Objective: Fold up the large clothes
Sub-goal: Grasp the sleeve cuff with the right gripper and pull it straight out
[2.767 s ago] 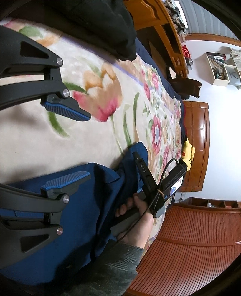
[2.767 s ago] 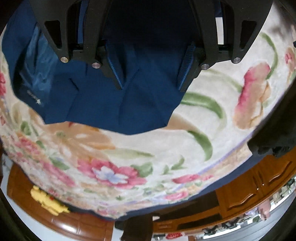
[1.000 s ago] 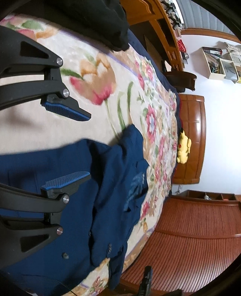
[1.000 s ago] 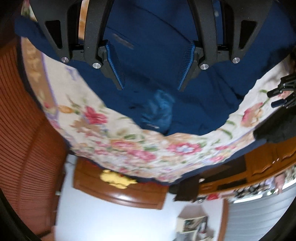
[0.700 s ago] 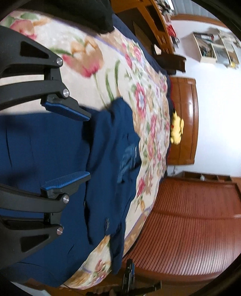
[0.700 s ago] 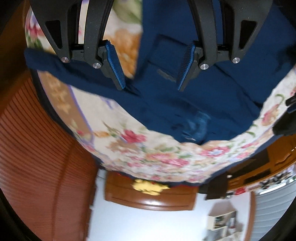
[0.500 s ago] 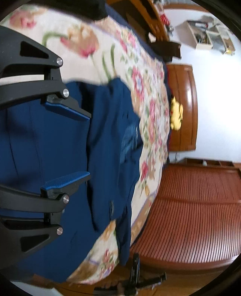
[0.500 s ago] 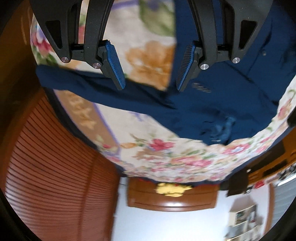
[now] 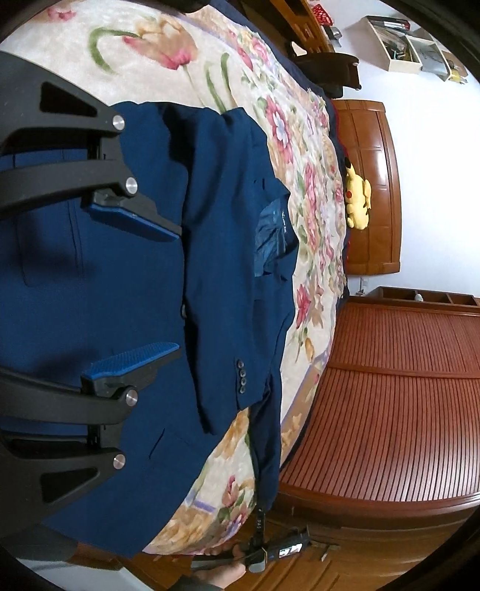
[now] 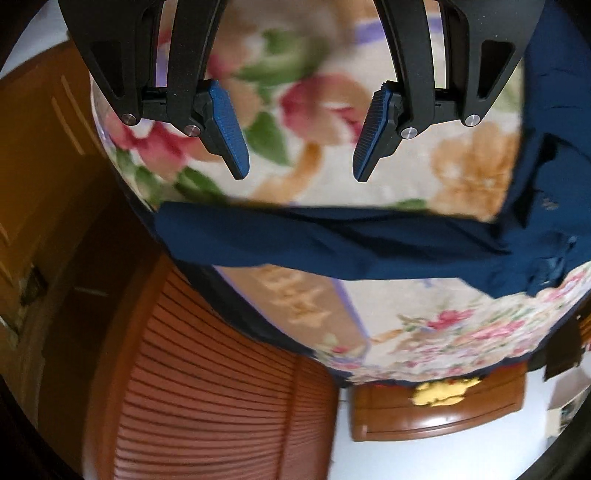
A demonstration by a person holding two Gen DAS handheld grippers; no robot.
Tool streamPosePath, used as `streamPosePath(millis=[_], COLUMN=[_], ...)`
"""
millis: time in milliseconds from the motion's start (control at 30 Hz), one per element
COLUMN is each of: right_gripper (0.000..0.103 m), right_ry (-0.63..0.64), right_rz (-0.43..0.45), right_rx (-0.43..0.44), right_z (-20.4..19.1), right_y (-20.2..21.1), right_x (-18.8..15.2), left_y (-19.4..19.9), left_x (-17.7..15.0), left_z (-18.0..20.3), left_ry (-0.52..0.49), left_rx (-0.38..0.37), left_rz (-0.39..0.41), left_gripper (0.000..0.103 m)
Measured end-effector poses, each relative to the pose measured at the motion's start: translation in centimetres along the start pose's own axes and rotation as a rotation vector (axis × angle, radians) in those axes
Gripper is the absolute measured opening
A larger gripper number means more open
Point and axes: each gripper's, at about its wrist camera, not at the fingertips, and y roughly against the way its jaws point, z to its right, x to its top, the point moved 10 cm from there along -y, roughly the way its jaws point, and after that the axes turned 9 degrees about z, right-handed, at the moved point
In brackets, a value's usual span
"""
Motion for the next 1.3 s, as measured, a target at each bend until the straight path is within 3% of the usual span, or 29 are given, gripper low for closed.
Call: streamPosePath(millis=[400,767,1000,1100,1167,1200,1233,1300], right_gripper=[0.061,0.065,0.067,0.067,0.056,0.033,0.021,0.013], right_ry=[-0.130,-0.232,-0.241,-0.239,-0.203,-0.170,-0.149,-0.077], right_rz=[-0.027,-0.017,-0.111,-0.108,-0.097,-0.086,-0.081,-0.051], right_rx=[-0.083,-0.113,-0.154,-0.151,-0.151,-0.137,-0.120,-0.097], right_z=[6.9,8.5,9.6,9.5,9.3,8.8,8.1,6.5], right_y=[-4.3,-7.7,-10.5,-10.5,-10.3,-10.0,-9.7,-8.4], right_x=[0.8,2.8,1.1,0.9,1.1,1.4,1.7,2.8], left_y=[-2.1,-2.8,-3.2,-3.3,-3.3,-3.3,-3.3,-3.2], left_x=[-1.9,-2.8,-3.0,-3.0,-3.0,-3.0,-3.0,-2.9], left_z=[0.3,0.3,0.3,0.4,0.4,0.4,0.4,0.4], left_ry=[-0.026,-0.019,-0.022,-0.025,-0.026,-0.027,-0.026,-0.026], left_rx=[0.018,0.015,0.013,0.013,0.013,0.013,0.014,0.016], left_rz=[-0.066,-0.103,-0.115,-0.118,-0.117,-0.116,-0.116,-0.109], left_gripper=[0.056,0.056,0.056,0.056,0.056,0.056,0.056,0.056])
